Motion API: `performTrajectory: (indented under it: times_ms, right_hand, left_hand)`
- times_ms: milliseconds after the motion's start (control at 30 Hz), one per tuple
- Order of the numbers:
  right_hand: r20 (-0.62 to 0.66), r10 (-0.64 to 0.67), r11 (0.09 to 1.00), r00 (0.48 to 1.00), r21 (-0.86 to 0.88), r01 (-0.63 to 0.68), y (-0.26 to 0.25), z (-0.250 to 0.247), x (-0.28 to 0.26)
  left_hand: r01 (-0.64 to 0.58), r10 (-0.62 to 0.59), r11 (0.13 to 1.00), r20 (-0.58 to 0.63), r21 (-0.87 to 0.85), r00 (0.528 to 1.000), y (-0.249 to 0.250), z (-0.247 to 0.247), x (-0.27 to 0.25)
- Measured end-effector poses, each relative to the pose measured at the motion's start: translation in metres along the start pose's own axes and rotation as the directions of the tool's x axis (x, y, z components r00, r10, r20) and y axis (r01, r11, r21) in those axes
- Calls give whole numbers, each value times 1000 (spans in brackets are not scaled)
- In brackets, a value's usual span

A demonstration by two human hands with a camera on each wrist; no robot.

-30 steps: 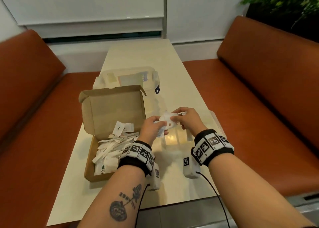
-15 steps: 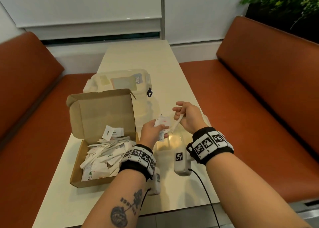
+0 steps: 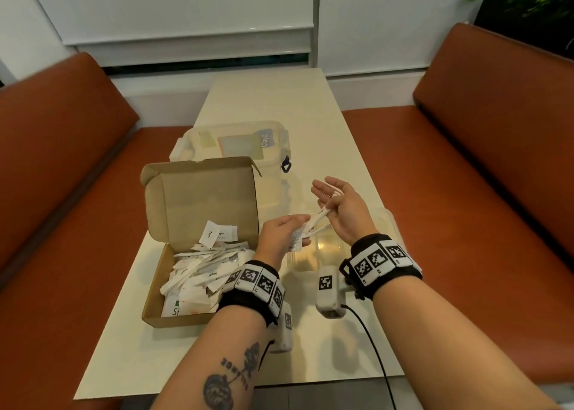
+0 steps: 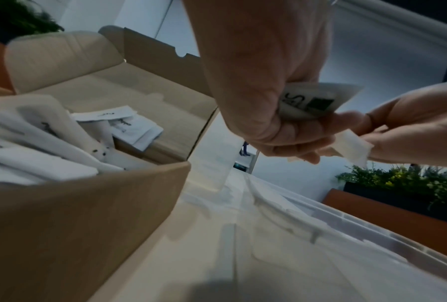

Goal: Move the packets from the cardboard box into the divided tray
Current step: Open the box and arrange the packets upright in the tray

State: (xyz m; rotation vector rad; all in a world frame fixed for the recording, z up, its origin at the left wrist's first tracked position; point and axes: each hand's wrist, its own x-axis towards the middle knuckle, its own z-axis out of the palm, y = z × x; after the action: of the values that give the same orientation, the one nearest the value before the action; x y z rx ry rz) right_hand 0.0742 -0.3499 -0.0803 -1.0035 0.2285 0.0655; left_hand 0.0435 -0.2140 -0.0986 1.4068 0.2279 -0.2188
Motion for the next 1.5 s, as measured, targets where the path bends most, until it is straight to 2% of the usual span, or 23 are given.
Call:
performTrajectory:
  times_ms: [100,167,267,400,533,633,900,1033,1133,1233,1333,1400,1500]
  right_hand:
    - [43,-8,995,999,-104,12,1,-1,2]
    - [58,2,966,998,-259,13,0,-3,2]
    - [86,31,818,996,-575,24,-4,-13,3]
    - [118,197,668,973,-743,-45,-8,-27,5]
    - [91,371,673,924,-713,-199,-10,-32,6]
    - [92,428,628,899,-745,-223,-9,-34,4]
    - [94,306,821,947,-530,-212,-10,-38,0]
    - [10,137,909,990,-398,-122,-12,-38,0]
    - [-8,55,924,998,-378,-54,-7,-34,1]
    - [12,96,898,995,-432,-82,3,-20,1]
    - [61,185,936,981,-315,-157,9,-7,1]
    - [93,209,950,973,-255,-180,11,-4,1]
    - [74,184,941,980,-302,-154,12,-2,2]
  left_hand:
    - [-14,13,998,19,60,1000,-2,-2,1]
    - [-24,22,995,22,93,1000,-2,-4,3]
    - [-18,18,990,2,141,1000,2,-6,7]
    - [-11,8,978,13,206,1000,2,-9,10]
    - [-6,-2,983,47,185,999,0,-10,11]
    - [-19,9,986,61,163,998,0,-11,13]
    - [-77,75,995,22,63,997,6,-7,17]
    - [-88,88,996,-48,3,995,6,-15,18]
    - [-75,74,997,14,10,997,5,-16,15]
    - [-67,56,993,116,95,992,6,-14,13]
    - [-83,55,986,188,146,981,8,-13,14]
    - [-88,47,977,206,194,977,11,-15,15]
    - [-84,30,965,215,248,976,14,-18,15]
